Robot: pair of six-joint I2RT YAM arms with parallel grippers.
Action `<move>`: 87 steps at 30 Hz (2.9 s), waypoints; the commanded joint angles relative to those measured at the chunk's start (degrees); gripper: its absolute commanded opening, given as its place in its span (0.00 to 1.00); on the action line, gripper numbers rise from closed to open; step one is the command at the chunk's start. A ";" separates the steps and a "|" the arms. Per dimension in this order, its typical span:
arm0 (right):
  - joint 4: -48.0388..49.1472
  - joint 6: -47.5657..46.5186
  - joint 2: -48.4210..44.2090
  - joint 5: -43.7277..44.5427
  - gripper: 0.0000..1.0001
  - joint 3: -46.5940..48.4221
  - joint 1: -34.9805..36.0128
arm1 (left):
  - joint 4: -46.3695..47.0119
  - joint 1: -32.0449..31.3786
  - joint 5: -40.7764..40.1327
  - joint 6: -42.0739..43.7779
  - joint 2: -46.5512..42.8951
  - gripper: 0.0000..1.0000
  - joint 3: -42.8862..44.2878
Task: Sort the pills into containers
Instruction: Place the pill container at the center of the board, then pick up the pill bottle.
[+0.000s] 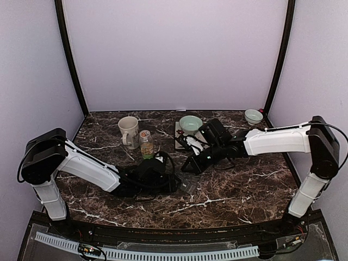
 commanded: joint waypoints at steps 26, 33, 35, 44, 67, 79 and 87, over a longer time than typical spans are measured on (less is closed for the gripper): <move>9.98 2.90 8.57 -11.58 0.02 1.23 -3.91 | -5.14 -0.35 -6.06 -1.64 -3.27 0.55 -0.78; 10.09 3.35 9.44 -11.03 0.07 1.67 -4.08 | -4.80 -0.35 -5.09 -1.22 -2.92 0.55 -1.12; 10.01 3.39 9.41 -10.66 0.10 1.70 -4.08 | -4.58 -0.35 -4.87 -1.25 -3.00 0.55 -1.38; 9.09 2.97 8.74 -9.08 0.22 1.94 -4.08 | -3.97 -0.35 -4.47 -1.07 -3.18 0.55 -2.14; 4.91 1.59 0.45 2.07 0.37 0.45 -3.88 | -4.25 -0.35 -5.26 1.79 -6.97 0.55 -2.81; -2.27 -3.86 -3.21 20.49 0.42 8.52 0.54 | -15.84 -4.08 -16.33 9.38 -23.71 0.56 -3.91; 6.06 -2.77 -7.91 41.78 0.53 13.14 1.85 | -28.04 -6.14 -29.77 22.52 -39.89 0.56 1.16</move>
